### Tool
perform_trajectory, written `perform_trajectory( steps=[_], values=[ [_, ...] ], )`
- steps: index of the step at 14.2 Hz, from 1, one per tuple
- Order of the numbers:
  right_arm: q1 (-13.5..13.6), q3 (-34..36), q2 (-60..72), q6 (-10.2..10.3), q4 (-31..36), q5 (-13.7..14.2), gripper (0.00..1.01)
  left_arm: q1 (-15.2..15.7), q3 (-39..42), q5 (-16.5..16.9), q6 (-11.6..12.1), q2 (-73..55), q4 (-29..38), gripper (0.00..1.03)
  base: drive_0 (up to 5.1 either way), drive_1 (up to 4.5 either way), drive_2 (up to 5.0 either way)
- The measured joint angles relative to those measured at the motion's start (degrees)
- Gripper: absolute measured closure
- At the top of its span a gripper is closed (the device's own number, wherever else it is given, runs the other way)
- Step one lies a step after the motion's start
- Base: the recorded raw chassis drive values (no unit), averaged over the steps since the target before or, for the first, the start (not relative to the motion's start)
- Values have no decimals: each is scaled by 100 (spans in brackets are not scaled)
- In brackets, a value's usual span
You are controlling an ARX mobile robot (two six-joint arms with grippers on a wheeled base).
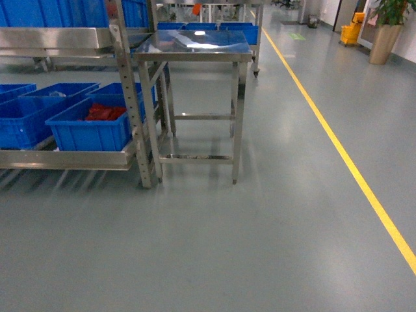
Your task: Sort blue parts and orange caps into right shelf containers
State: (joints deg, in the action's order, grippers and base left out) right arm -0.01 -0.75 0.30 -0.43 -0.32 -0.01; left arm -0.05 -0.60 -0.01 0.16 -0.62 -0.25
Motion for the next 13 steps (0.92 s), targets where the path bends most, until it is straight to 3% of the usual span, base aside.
perform_trajectory(
  steps=[13],
  values=[
    [0, 0, 0, 2, -4, -2, 57, 0, 0, -4, 0, 0, -17, 60, 7, 439, -425]
  ],
)
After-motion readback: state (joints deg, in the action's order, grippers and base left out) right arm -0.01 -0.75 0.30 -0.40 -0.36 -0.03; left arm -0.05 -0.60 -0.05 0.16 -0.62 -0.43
